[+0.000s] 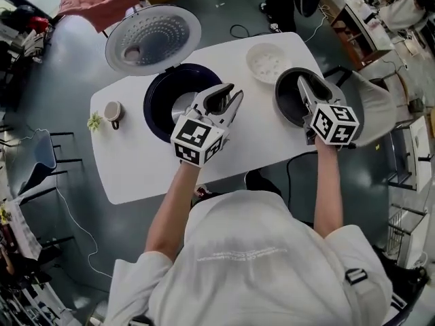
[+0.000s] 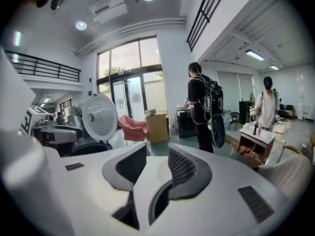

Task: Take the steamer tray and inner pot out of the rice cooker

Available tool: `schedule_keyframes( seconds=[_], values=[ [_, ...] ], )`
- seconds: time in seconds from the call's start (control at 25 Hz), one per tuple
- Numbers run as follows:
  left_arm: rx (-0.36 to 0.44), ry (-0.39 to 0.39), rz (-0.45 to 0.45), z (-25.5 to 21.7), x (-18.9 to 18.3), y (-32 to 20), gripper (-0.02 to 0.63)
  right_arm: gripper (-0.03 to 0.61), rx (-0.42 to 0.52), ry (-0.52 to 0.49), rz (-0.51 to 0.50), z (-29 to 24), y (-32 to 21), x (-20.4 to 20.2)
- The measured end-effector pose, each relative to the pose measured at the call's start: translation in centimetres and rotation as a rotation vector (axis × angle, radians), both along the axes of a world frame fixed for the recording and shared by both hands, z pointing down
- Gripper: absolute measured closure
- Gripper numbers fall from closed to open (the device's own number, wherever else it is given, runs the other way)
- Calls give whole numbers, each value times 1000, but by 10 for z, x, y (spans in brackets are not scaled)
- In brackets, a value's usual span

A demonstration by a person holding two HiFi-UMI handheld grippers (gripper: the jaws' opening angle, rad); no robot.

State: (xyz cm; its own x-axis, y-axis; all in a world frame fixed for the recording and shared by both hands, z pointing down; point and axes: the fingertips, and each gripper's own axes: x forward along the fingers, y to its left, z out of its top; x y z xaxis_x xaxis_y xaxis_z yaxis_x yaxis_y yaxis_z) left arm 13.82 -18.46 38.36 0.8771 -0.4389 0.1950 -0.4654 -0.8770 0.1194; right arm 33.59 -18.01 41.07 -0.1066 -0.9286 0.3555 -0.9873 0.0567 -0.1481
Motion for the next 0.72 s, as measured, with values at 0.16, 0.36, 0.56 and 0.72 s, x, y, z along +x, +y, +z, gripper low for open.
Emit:
schedule_keyframes(
  seconds=[0.16, 0.36, 0.56, 0.72],
  values=[
    [48, -7, -127, -20, -46, -25, 531, 479, 65, 13, -116, -23, -24, -44],
    [50, -3, -296, -34, -118, -51, 557, 505, 111, 43, -229, -43, -52, -98],
    [205, -45, -370, -59, -162, -54, 592, 522, 189, 101, -315, -66, -67, -138],
    [275, -82, -444, -72, -195, -58, 600, 538, 282, 195, -419, -91, -70, -177]
  ],
)
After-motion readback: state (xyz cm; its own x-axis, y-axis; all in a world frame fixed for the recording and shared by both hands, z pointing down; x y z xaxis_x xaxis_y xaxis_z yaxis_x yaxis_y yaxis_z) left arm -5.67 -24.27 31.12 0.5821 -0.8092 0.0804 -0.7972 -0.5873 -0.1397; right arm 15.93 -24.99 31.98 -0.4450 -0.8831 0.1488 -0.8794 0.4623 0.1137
